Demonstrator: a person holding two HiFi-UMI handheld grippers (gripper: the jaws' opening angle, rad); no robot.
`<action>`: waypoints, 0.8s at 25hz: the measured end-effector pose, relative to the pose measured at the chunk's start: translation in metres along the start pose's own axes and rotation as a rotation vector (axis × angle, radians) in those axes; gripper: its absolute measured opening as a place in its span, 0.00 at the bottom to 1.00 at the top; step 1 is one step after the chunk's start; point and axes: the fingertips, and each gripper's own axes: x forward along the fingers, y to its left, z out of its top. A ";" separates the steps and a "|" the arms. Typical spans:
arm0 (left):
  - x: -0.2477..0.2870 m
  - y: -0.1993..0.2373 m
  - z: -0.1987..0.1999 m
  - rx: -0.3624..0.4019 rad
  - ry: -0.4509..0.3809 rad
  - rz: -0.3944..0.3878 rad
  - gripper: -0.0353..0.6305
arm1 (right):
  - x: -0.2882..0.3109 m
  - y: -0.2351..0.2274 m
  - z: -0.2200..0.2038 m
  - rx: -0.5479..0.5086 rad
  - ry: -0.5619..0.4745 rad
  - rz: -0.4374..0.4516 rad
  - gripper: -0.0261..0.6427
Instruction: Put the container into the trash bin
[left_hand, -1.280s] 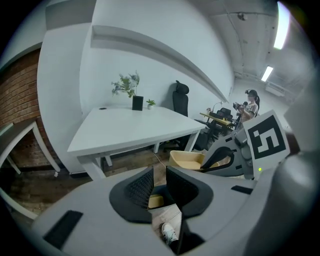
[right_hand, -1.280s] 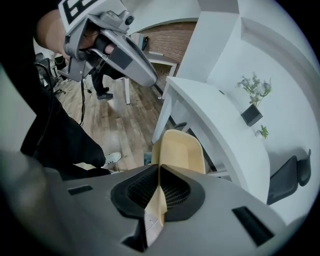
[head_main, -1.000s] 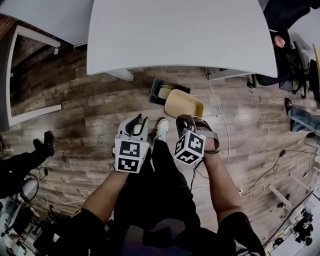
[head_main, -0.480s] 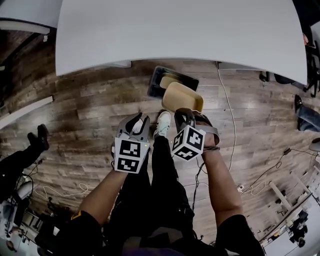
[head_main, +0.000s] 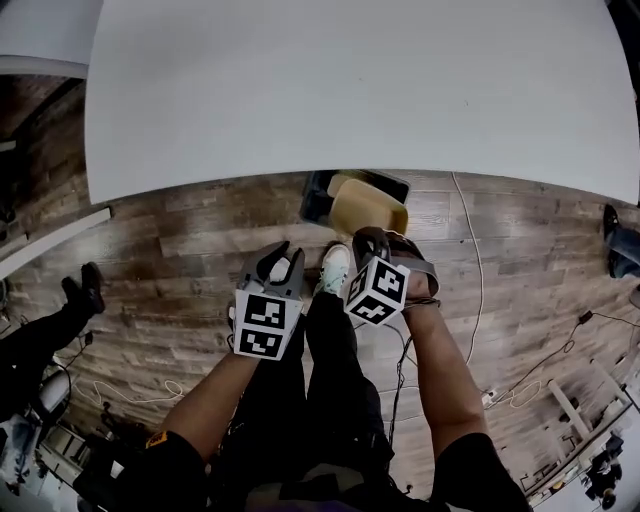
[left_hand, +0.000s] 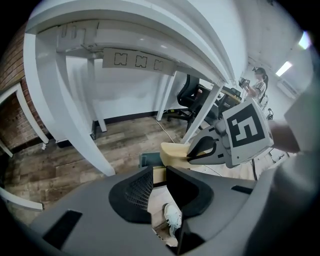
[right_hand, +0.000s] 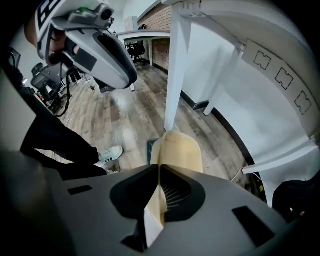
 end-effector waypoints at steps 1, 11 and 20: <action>0.004 0.003 0.002 0.001 -0.002 0.003 0.17 | 0.006 -0.003 0.000 -0.002 0.001 0.004 0.09; 0.044 0.032 0.022 0.024 -0.029 0.019 0.18 | 0.059 -0.033 0.000 -0.008 0.014 0.041 0.16; -0.004 0.013 0.044 0.056 -0.039 -0.014 0.18 | -0.009 -0.024 0.009 0.178 -0.054 0.027 0.18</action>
